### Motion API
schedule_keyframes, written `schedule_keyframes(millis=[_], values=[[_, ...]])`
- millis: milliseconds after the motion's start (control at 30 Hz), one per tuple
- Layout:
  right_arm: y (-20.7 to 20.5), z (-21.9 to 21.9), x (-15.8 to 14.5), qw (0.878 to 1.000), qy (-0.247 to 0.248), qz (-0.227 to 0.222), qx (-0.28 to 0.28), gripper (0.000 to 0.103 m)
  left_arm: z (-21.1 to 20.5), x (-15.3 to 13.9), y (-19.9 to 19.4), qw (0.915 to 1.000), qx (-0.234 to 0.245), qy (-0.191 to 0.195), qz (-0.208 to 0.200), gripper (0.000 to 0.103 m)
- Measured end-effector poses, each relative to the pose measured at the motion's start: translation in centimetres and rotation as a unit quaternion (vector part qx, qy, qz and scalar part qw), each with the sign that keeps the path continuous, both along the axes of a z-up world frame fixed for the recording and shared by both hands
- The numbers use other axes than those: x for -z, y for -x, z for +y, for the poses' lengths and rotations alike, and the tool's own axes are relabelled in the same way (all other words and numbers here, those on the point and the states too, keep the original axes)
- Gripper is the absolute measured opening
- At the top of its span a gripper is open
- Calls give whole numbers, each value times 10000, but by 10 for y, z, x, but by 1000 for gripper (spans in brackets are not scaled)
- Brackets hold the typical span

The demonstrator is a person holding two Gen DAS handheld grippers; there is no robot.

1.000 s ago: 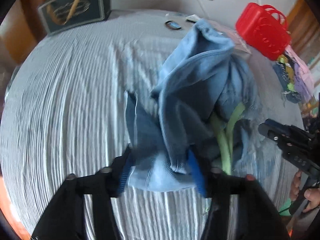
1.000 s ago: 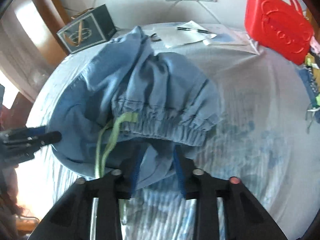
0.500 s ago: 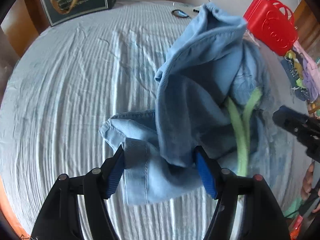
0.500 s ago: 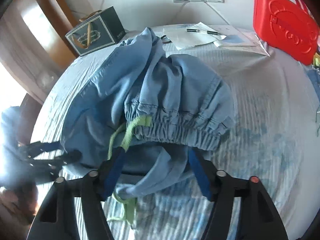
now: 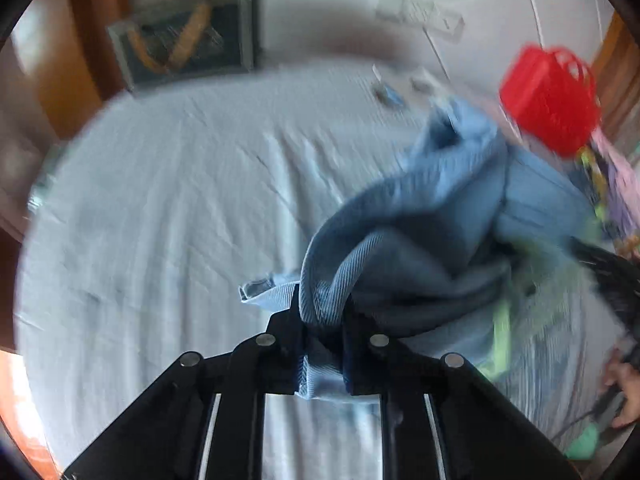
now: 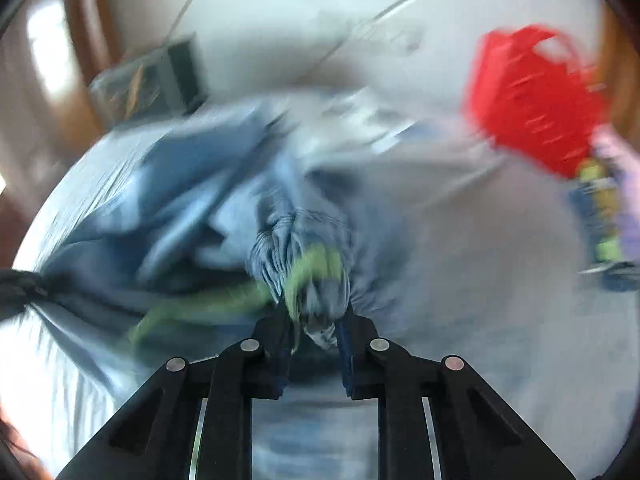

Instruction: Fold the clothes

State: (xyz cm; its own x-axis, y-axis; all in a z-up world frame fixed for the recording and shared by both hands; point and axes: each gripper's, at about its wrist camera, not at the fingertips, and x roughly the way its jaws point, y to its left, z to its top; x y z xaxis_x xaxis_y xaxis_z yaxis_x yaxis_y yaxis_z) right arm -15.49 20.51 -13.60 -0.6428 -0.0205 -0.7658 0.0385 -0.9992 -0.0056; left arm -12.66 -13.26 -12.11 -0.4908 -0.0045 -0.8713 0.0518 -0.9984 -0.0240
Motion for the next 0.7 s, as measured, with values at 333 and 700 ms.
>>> schedule_keyframes(millis=[333,700], values=[[-77,199,-82,9763,-73,312,2140,34,-39,-36,11,9997,28,-224,-9,69],[-127,218,20,8734,1810,-425,4501,43,-50,7,-1,9981,-167,277,-520,73]])
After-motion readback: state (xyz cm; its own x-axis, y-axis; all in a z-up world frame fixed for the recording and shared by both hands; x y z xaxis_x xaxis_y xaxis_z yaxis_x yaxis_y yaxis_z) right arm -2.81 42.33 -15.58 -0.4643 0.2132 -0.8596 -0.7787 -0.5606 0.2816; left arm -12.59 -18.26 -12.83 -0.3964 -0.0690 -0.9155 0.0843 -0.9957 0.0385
